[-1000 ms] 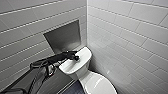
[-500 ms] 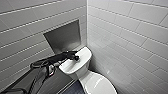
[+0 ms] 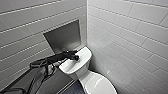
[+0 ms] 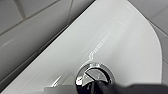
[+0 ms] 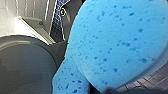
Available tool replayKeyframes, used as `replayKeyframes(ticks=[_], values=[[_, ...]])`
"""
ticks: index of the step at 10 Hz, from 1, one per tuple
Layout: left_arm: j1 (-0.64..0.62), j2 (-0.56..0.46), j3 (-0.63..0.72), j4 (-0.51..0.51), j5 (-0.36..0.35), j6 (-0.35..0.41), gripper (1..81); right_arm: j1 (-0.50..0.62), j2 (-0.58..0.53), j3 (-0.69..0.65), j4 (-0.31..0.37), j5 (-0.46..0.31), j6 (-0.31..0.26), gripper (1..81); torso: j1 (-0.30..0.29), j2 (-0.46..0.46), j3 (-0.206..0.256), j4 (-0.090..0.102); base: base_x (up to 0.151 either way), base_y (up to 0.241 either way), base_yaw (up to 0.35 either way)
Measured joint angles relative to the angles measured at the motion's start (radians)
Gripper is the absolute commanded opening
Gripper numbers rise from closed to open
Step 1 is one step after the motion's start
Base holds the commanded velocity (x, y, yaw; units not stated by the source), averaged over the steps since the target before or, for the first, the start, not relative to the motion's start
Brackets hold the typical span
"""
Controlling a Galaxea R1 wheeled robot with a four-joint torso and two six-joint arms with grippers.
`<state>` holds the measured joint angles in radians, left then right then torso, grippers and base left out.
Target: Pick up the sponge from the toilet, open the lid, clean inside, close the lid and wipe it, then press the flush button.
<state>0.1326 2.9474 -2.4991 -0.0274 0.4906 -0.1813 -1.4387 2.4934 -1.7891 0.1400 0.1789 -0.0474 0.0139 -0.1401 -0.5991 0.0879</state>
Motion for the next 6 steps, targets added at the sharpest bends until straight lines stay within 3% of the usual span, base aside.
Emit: replayKeyframes(ticks=[6], values=[[-0.063, -0.155, 0.260, -0.128, 0.026, -0.005, 1.0, -0.002, 0.006, -0.008, 0.000, 0.001, 0.000, 1.0, 0.000, 0.000, 0.000, 0.000, 0.000, 0.000, 0.000]])
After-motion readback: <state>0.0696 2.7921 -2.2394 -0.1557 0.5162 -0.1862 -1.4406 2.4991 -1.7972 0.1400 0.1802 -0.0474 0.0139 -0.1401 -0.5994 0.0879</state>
